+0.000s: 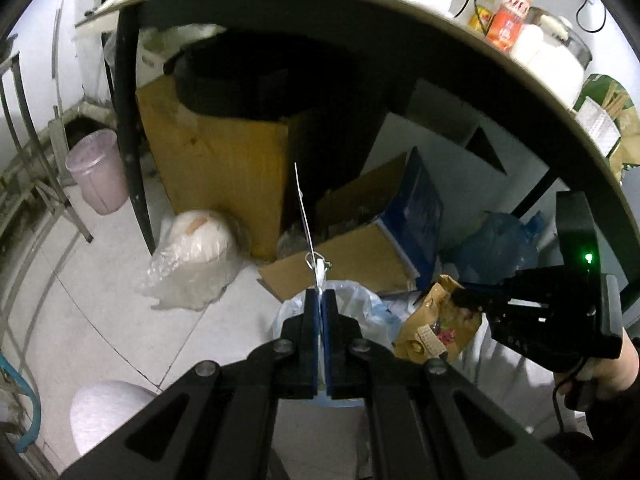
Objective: Collect trash
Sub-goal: 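Open the right tool to drop the gold wrapper into the bin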
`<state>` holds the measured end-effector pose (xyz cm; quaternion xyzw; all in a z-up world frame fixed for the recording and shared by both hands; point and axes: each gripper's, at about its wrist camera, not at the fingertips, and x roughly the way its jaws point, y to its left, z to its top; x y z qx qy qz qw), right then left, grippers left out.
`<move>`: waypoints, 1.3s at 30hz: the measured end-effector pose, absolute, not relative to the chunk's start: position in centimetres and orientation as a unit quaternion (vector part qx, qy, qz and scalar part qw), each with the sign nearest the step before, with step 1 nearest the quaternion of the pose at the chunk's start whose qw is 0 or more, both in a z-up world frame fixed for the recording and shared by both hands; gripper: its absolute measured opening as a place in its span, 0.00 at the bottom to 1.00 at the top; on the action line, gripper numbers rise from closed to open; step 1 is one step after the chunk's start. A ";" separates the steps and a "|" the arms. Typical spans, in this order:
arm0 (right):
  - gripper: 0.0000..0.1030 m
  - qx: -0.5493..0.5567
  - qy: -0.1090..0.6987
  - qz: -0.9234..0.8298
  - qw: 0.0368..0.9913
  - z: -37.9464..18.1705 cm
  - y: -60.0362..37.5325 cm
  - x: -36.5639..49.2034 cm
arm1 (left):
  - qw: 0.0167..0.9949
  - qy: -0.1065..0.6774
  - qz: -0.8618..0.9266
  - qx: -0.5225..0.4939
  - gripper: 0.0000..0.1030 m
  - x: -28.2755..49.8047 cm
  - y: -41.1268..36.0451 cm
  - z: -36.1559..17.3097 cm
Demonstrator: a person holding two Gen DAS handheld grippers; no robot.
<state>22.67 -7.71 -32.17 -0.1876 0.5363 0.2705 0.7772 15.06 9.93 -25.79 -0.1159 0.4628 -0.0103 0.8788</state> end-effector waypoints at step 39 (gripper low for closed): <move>0.23 -0.151 0.603 0.237 0.746 -40.2 -10.1 26.3 | 0.831 0.544 -0.066 -0.097 0.01 19.8 4.3 -34.4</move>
